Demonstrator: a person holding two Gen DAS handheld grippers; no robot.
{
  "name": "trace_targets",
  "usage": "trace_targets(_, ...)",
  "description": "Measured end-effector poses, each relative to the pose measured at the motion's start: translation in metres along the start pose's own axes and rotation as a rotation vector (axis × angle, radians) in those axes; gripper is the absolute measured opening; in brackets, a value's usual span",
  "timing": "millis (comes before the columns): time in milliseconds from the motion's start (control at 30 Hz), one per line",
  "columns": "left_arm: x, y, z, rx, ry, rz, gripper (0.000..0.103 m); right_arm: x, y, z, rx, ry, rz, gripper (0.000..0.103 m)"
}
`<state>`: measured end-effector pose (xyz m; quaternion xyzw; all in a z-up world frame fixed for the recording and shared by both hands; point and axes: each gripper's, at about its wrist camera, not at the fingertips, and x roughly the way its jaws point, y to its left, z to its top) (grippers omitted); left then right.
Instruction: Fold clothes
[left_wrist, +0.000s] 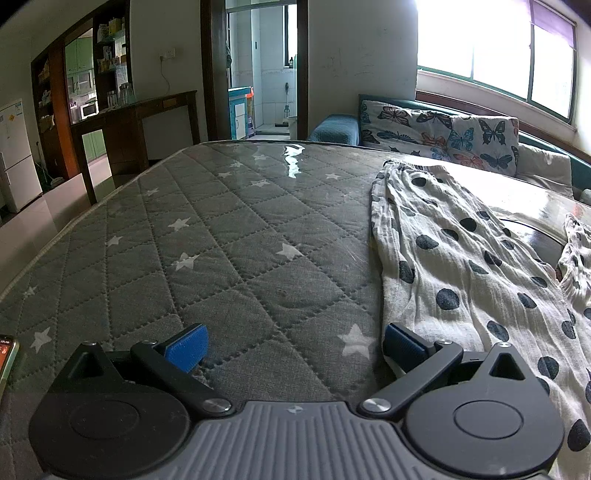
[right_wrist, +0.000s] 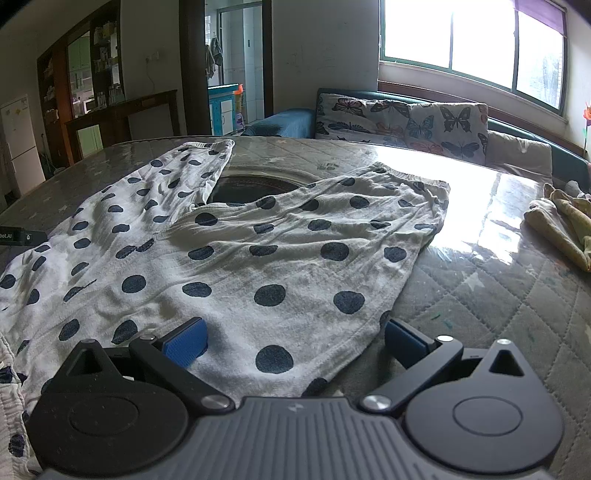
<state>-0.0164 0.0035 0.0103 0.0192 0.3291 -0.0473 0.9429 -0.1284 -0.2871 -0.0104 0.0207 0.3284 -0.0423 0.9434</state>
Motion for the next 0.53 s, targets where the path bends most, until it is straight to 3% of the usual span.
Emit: trace_targets(533, 0.0048, -0.0021, 0.0019, 0.0, 0.0, 0.0, 0.103, 0.0003, 0.0009, -0.0002, 0.002, 0.0, 0.0, 0.103)
